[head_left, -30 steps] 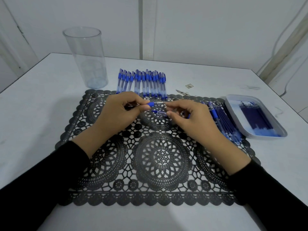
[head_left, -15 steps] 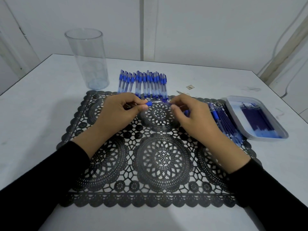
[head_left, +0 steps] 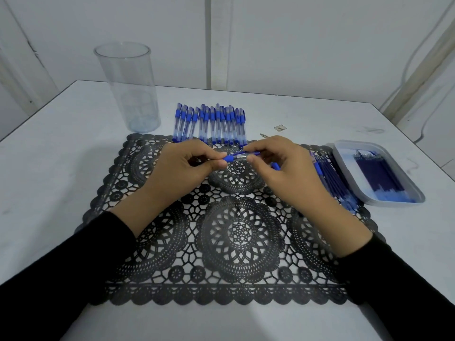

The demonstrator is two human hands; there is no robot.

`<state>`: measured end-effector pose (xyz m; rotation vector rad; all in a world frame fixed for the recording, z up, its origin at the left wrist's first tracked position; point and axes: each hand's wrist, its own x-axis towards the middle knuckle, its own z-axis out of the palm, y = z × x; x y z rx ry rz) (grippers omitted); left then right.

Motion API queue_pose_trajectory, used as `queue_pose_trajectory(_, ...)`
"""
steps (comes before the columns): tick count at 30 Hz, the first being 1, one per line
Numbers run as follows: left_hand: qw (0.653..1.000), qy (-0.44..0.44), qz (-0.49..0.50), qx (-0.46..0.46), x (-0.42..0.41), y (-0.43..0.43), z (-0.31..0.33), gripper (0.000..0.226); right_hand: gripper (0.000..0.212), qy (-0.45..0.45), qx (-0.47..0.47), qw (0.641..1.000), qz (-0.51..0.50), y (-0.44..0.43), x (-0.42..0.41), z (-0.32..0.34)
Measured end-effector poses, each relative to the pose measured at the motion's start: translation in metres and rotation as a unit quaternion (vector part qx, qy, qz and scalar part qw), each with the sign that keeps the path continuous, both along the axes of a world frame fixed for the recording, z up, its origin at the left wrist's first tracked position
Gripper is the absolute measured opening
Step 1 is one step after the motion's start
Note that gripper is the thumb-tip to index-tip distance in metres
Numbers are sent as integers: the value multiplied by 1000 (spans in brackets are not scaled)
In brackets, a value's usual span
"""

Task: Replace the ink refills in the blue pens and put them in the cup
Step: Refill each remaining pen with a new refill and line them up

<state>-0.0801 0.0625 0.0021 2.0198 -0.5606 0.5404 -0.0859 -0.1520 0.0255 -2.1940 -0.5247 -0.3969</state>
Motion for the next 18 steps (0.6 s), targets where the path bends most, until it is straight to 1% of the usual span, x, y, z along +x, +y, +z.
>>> queue_pose_trajectory(2,1000,1,2,-14,-2,-2,0,19,15,27,38,999,11,3,-2,-2)
queue_pose_trajectory(5,999,1,12,-31,-2,-2,1,16,17,89,181,979,27,5,-5,-4)
queue_pose_trajectory(6,999,-1,12,-34,-2,-3,0,15,17,95,205,974,27,5,-5,-4)
queue_pose_trajectory(12,999,-19,20,-25,0,-7,-1,17,20,99,220,970,9,8,-4,-8)
queue_pose_trajectory(18,998,1,30,-48,-3,-10,-3,15,21,115,227,967,7,10,-6,-5)
